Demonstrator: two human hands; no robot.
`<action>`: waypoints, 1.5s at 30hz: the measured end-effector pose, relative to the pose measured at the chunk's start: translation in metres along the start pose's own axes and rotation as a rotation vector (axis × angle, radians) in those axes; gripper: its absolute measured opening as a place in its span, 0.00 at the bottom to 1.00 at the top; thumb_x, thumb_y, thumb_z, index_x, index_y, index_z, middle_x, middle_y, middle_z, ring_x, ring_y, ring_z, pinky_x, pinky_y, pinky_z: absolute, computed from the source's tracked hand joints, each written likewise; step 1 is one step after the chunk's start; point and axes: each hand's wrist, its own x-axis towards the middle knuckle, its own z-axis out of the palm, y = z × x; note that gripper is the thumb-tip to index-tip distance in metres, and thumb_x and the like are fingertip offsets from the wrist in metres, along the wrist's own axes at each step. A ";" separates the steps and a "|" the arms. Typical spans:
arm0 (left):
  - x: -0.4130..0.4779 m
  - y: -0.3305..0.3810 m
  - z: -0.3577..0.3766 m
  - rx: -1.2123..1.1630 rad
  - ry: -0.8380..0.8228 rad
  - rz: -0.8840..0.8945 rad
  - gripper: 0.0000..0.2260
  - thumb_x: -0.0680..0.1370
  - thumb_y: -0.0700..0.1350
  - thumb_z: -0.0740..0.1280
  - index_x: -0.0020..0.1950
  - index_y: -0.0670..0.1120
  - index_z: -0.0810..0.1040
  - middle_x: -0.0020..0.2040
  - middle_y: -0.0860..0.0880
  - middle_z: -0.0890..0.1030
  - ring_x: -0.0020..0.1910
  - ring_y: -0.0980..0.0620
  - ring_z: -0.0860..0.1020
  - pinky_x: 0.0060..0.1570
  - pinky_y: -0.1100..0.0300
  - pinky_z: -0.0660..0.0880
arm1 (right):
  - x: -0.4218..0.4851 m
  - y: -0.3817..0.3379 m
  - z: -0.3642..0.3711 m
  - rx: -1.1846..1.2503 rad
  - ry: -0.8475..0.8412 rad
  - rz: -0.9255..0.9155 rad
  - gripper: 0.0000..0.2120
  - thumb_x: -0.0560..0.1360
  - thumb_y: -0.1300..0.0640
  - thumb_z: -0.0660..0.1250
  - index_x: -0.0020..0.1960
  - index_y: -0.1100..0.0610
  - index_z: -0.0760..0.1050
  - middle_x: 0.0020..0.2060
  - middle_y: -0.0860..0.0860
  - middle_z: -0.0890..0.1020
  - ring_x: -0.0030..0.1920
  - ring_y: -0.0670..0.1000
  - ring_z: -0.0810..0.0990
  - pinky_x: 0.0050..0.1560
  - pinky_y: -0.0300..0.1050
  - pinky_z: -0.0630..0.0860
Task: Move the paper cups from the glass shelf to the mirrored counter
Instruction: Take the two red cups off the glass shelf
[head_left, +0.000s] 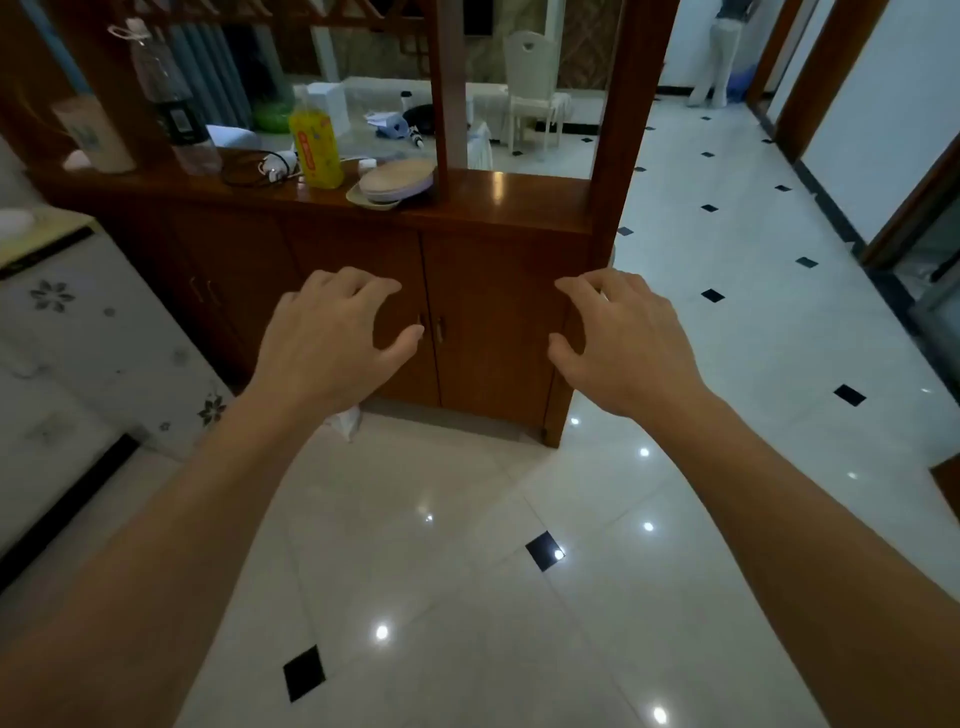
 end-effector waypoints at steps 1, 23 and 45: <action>0.002 0.001 0.000 -0.003 -0.001 -0.001 0.29 0.75 0.67 0.53 0.69 0.51 0.71 0.65 0.47 0.76 0.64 0.44 0.72 0.56 0.44 0.72 | 0.002 0.002 0.001 0.007 0.008 -0.004 0.26 0.76 0.44 0.60 0.71 0.52 0.66 0.67 0.53 0.72 0.67 0.56 0.68 0.65 0.56 0.68; 0.229 -0.085 0.074 -0.048 0.030 0.011 0.27 0.76 0.65 0.57 0.69 0.50 0.72 0.65 0.46 0.76 0.63 0.44 0.72 0.55 0.45 0.73 | 0.250 0.026 0.080 -0.018 0.028 0.016 0.25 0.75 0.43 0.61 0.70 0.51 0.67 0.65 0.52 0.73 0.66 0.55 0.69 0.64 0.57 0.69; 0.501 -0.078 0.094 -0.236 0.244 0.084 0.28 0.75 0.65 0.54 0.68 0.49 0.73 0.66 0.47 0.75 0.65 0.44 0.71 0.59 0.46 0.73 | 0.482 0.120 0.081 0.023 0.277 0.033 0.26 0.72 0.43 0.61 0.68 0.50 0.70 0.65 0.53 0.75 0.64 0.55 0.71 0.60 0.57 0.71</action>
